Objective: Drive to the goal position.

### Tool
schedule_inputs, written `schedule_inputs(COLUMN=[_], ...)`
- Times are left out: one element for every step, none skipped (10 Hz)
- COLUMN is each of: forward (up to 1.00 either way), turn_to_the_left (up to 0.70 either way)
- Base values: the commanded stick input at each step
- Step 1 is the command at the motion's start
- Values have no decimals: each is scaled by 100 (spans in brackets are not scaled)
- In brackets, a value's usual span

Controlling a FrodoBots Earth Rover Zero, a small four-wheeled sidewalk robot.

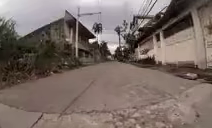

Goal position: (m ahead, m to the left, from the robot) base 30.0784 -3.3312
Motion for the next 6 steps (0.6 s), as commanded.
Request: schedule_inputs(forward=[100, 100, 100, 100, 100, 100], turn_to_the_left=[4, 1, -16, -33, -36, -36])
